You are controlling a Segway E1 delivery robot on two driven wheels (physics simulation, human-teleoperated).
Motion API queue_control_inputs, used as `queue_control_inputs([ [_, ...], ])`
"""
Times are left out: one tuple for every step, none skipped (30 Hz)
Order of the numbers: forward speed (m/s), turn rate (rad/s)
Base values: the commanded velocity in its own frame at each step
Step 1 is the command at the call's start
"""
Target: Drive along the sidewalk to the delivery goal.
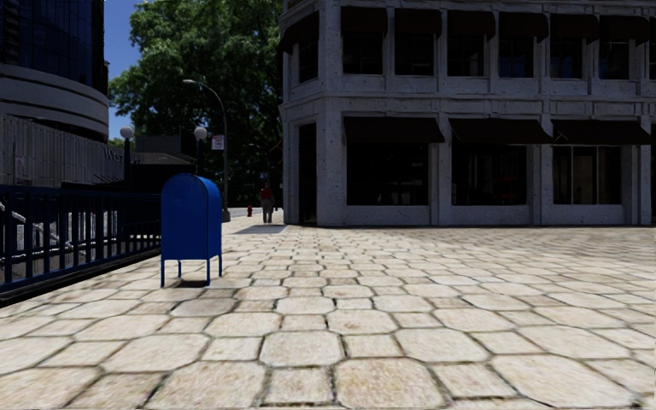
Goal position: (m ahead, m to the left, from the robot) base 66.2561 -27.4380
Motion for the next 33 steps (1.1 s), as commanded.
queue_control_inputs([
  [2.00,0.00],
  [2.00,0.00],
  [2.00,0.00],
  [2.00,0.00],
  [2.00,0.00],
  [2.00,0.00],
  [2.00,0.00],
  [2.00,0.00],
  [2.00,0.00],
  [2.00,0.00],
  [2.00,0.00],
  [2.00,0.00],
  [2.00,0.00],
  [2.00,0.00],
  [2.00,0.00],
  [2.00,0.00],
  [2.00,0.00],
  [2.00,0.00],
  [2.00,0.00],
  [2.00,0.00],
  [2.00,0.00],
  [2.00,0.00],
  [2.00,0.00],
  [2.00,0.00],
  [2.00,0.00],
  [2.00,0.00],
  [2.00,0.00],
  [2.00,0.00],
  [2.00,0.00],
  [2.00,0.00],
  [2.00,0.00],
  [2.00,0.06],
  [2.00,0.13],
])
